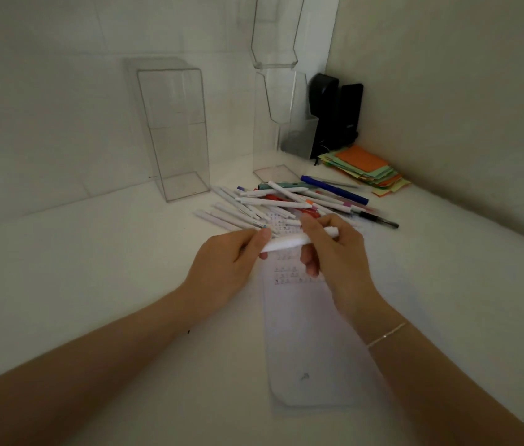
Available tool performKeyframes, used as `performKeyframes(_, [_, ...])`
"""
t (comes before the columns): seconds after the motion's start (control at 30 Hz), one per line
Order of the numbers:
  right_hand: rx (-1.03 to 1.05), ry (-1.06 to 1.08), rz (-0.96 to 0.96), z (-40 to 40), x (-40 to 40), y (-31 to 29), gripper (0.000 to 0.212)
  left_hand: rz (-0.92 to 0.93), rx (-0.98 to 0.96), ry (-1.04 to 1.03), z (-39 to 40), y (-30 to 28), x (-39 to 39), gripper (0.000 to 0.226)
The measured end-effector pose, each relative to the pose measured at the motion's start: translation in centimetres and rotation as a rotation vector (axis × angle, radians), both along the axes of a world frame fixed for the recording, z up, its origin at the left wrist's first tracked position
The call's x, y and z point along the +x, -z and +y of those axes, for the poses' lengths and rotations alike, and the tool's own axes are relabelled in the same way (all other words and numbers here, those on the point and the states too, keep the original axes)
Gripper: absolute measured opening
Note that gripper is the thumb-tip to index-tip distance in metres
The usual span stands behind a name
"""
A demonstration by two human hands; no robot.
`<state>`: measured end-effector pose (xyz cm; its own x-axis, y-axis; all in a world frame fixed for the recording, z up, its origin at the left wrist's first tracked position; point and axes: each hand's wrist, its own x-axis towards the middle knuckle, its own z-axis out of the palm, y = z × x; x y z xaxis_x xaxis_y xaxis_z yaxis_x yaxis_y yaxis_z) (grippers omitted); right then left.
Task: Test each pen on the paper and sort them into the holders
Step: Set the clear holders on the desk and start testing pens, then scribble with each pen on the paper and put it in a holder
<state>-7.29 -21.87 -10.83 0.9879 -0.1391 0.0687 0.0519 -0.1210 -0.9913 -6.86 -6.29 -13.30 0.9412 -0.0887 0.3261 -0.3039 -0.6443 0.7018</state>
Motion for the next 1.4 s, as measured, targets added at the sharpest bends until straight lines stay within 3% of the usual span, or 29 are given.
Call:
performKeyframes(0.2, [0.046,0.13,-0.189,-6.4,-4.1,-4.9,0.02,-0.062,0.055,0.215,-4.9,-3.2,-2.2,0.034])
performKeyframes(0.3, [0.037,0.356,-0.346,-11.2,-8.1,-5.5,0.029,-0.059,0.162,0.404,-9.6,-4.0,-4.0,0.041])
performKeyframes(0.43, [-0.063,0.712,-0.492,-19.4,-13.7,-4.3,0.027,-0.147,0.271,0.617,-17.4,-3.6,-6.4,0.016])
performKeyframes(0.5, [-0.132,0.847,-0.502,-23.4,-16.1,-2.7,0.025,-0.199,0.28,0.714,-21.5,-3.1,-7.2,0.016])
performKeyframes(0.6, [-0.239,0.989,-0.366,-28.0,-19.0,1.1,0.021,-0.259,0.354,0.866,-27.8,-1.9,-8.2,0.024])
performKeyframes(0.67, [-0.329,1.001,-0.165,-30.2,-20.2,4.9,0.019,-0.321,0.445,0.907,-31.3,-1.0,-8.7,0.031])
performKeyframes(0.77, [-0.391,0.822,0.196,-32.6,-21.2,11.7,0.017,-0.366,0.618,0.872,-34.9,0.4,-9.1,0.044])
performKeyframes(0.87, [-0.387,0.641,0.483,-33.8,-21.1,17.8,0.008,-0.298,0.768,0.795,-36.8,1.4,-8.7,0.05])
performKeyframes(0.97, [-0.363,0.498,0.647,-34.1,-20.4,21.5,0.006,-0.21,0.825,0.744,-37.1,2.1,-8.1,0.051])
performKeyframes(1.07, [-0.397,0.48,0.694,-34.6,-19.6,22.8,0.019,-0.224,0.859,0.735,-36.5,2.8,-7.7,0.051])
performKeyframes(1.23, [-0.429,0.626,0.578,-36.0,-18.0,20.3,0.024,-0.21,0.764,0.755,-36.3,2.7,-7.7,0.048])
performKeyframes(1.4, [-0.38,0.858,0.126,-33.7,-15.6,10.7,0.021,-0.025,0.421,0.804,-35.2,0.2,-6.8,0.04])
